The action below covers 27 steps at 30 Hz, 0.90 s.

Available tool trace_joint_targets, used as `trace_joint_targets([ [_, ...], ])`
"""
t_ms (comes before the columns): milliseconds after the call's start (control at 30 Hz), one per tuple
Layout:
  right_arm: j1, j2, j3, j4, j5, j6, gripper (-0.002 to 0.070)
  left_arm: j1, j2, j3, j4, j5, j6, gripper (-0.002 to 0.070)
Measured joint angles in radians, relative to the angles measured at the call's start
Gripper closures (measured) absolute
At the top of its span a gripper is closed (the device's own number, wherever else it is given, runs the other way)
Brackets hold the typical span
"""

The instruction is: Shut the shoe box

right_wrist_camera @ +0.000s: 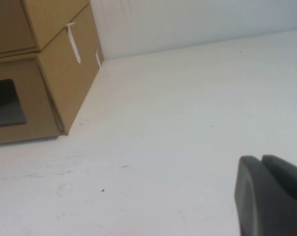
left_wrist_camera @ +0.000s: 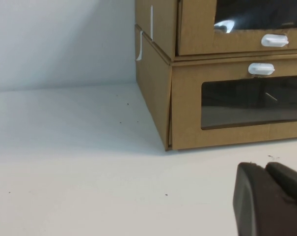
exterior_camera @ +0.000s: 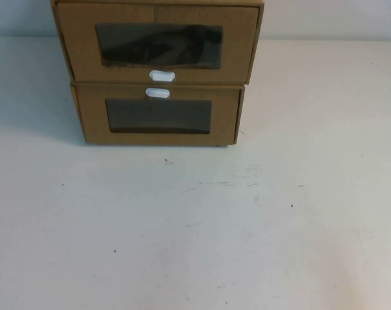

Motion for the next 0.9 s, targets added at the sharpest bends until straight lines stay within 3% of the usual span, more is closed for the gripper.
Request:
trace_joint_targets([
  [500, -0.025, -0.002, 0.0, -0.002, 0.07, -0.01, 0.0689, 0.0, 0.0, 0.0, 0.0, 0.001, -0.002, 0.0677],
  [700, -0.025, -0.002, 0.0, 0.15, 0.15, -0.245, 0.0689, 0.0, 0.0, 0.0, 0.0, 0.001, -0.002, 0.0677],
  [900, -0.025, -0.002, 0.0, 0.206, 0.178, -0.304, 0.0689, 0.0, 0.0, 0.0, 0.0, 0.001, -0.002, 0.0677],
])
